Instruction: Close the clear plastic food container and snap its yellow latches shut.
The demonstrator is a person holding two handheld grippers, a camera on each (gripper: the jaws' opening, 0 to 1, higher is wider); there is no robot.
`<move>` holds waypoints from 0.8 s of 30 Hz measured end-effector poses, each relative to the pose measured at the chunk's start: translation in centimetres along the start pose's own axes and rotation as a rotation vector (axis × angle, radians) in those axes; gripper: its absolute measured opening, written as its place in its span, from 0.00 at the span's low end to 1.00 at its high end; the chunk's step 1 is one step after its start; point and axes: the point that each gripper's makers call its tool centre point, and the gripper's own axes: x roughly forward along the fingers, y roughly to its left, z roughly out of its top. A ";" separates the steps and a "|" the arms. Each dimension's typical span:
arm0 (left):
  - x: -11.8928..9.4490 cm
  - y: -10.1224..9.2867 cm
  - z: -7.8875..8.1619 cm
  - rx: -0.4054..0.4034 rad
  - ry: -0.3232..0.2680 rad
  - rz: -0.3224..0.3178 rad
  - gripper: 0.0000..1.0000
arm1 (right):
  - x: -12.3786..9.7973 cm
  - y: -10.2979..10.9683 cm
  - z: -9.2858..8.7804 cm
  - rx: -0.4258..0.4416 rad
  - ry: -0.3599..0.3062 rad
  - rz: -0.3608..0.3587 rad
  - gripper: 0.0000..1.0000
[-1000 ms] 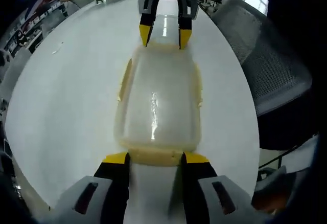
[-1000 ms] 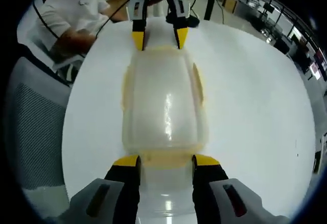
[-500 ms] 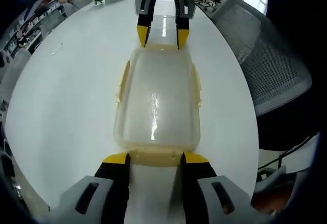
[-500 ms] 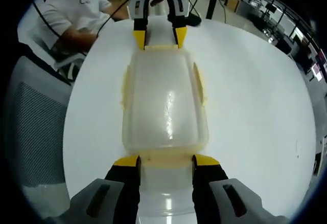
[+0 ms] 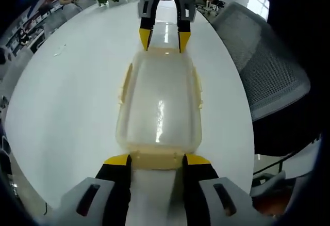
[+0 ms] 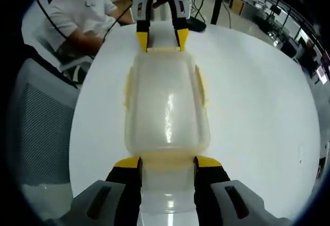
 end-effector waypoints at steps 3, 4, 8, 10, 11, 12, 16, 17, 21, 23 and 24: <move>-0.4 0.0 0.2 -0.003 -0.009 0.006 0.37 | -0.5 -0.1 0.3 0.000 -0.011 -0.004 0.38; -0.6 0.1 0.2 -0.003 -0.014 0.009 0.37 | -0.7 -0.2 0.4 0.001 -0.014 -0.004 0.38; -1.3 0.2 0.6 -0.004 -0.022 0.021 0.37 | -1.6 -0.5 0.9 -0.001 -0.022 -0.003 0.38; -1.6 0.3 0.9 -0.008 -0.024 0.024 0.37 | -2.1 -0.6 1.0 -0.005 -0.018 0.000 0.38; -1.7 0.3 1.0 -0.010 -0.023 0.025 0.37 | -2.3 -0.6 1.0 -0.009 -0.016 0.001 0.38; -1.9 0.3 1.2 -0.008 -0.022 0.028 0.37 | -2.6 -0.6 1.1 -0.008 -0.017 0.004 0.38; -2.5 0.4 1.7 -0.006 -0.025 0.039 0.37 | -3.4 -0.8 1.2 -0.009 -0.021 0.007 0.38; -2.7 0.5 1.9 -0.008 -0.027 0.043 0.37 | -3.6 -0.8 1.2 -0.008 -0.022 0.007 0.38; -3.2 0.7 2.5 -0.003 -0.027 0.053 0.37 | -4.3 -1.0 1.2 -0.013 -0.025 0.001 0.38; -3.4 0.8 2.8 0.000 -0.025 0.054 0.37 | -4.6 -1.0 1.2 -0.016 -0.027 -0.002 0.38; -3.6 0.8 3.0 0.002 -0.025 0.057 0.37 | -4.8 -1.1 1.1 -0.019 -0.028 -0.005 0.38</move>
